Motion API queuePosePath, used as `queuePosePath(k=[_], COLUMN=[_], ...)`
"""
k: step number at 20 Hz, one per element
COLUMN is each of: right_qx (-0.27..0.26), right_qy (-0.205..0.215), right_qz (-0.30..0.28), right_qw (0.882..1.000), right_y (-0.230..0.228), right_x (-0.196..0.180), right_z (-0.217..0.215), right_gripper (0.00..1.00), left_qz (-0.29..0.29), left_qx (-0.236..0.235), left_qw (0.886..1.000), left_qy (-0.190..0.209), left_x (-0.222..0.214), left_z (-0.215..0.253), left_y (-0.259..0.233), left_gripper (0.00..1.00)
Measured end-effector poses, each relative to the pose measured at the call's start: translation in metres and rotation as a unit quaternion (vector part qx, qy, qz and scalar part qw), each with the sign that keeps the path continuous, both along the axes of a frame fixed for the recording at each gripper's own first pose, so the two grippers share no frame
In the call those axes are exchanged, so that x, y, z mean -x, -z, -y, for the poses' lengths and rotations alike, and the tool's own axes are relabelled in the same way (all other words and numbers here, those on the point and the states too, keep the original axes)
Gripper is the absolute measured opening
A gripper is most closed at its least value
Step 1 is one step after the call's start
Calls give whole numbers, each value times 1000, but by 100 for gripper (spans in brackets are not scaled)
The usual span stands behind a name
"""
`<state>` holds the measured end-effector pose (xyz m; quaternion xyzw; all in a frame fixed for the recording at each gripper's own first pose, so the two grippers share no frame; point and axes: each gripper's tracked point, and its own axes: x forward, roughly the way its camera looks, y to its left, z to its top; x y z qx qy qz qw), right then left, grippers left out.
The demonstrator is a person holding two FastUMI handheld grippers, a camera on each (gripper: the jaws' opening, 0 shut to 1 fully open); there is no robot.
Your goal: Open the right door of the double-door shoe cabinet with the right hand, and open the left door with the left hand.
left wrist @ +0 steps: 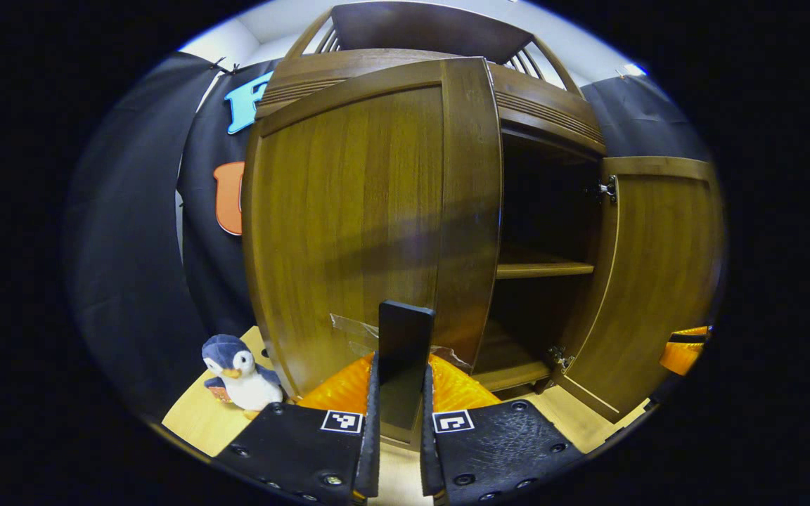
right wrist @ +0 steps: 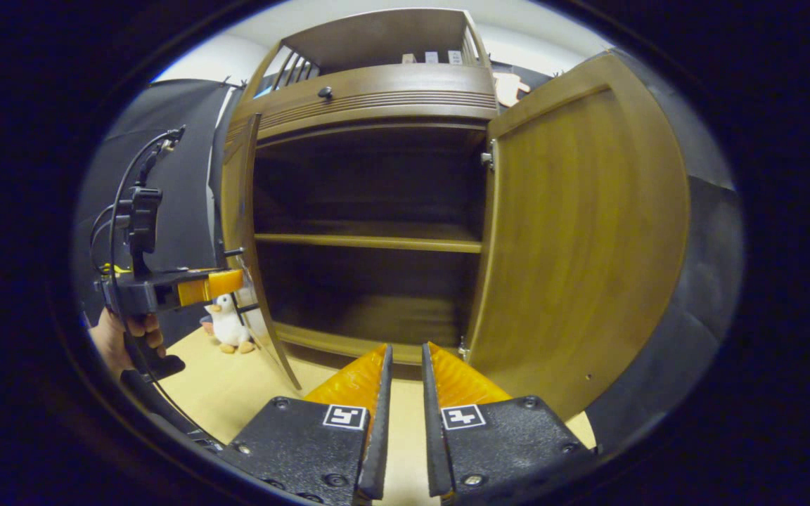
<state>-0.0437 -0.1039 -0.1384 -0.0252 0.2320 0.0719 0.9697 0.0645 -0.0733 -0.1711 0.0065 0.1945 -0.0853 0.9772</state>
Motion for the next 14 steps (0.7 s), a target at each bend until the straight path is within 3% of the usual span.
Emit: queuePosePath(k=[4, 8, 10, 11, 13, 14], right_qx=[-3, -2, 1, 1, -1, -1], right_qy=[-28, -41, -43, -46, -53, -54], right_qz=[-9, -14, -17, -17, -16, -14], right_qw=[1000, 999, 999, 999, 998, 998], right_y=[3, 5, 6, 6, 4, 5], right_x=[0, 1, 2, 3, 6, 4], right_z=[-11, -16, -19, -20, -23, -23], right_gripper=[26, 32, 41, 50, 54, 51], left_qz=[-1, 1, 4, 6, 7, 6], left_qx=[-8, -12, -16, -18, -21, -26], left_qw=[1000, 1000, 999, 999, 999, 998], left_qy=[-7, -25, -33, -38, -49, -53], left_x=[11, 23, 31, 34, 41, 43], left_z=[-12, -28, -37, -42, -54, -59], left_y=[-2, -6, -8, -9, -11, -11], left_gripper=[22, 22, 22, 22, 22, 21])
